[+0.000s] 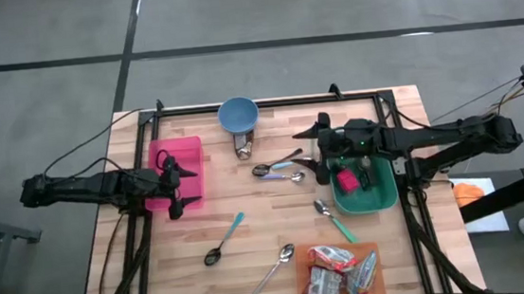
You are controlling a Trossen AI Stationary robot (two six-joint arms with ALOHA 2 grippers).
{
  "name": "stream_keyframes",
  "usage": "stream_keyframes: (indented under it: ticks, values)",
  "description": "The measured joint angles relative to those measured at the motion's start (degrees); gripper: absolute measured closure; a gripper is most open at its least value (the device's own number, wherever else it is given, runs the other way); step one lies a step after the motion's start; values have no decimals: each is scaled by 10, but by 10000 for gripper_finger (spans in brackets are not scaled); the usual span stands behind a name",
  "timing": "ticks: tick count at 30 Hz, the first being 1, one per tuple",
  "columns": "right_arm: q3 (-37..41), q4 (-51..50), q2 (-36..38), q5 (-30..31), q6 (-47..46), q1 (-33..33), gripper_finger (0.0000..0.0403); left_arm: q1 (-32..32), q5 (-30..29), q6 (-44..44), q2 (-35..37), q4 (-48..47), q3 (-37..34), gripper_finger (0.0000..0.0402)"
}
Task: Pick & Place Food Item
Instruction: Put the orange seasoning pack into the green bin
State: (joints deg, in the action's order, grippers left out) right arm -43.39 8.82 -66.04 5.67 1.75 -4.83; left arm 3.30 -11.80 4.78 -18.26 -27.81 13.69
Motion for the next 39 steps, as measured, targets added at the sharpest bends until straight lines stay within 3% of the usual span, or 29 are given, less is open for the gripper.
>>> stream_keyframes:
  ticks: [8,13,36,39]
  values:
    - [0,0,-2,-2,1,-10,76,0,0,0,0,0,0,33]
    - [-2,-4,-2,-3,-60,-22,76,0,0,0,0,0,0,33]
    - [-2,-11,-2,-1,-58,-23,76,0,0,0,0,0,0,34]
    - [-2,-11,-2,-1,-58,-23,76,0,61,-26,5,-20,1,34]
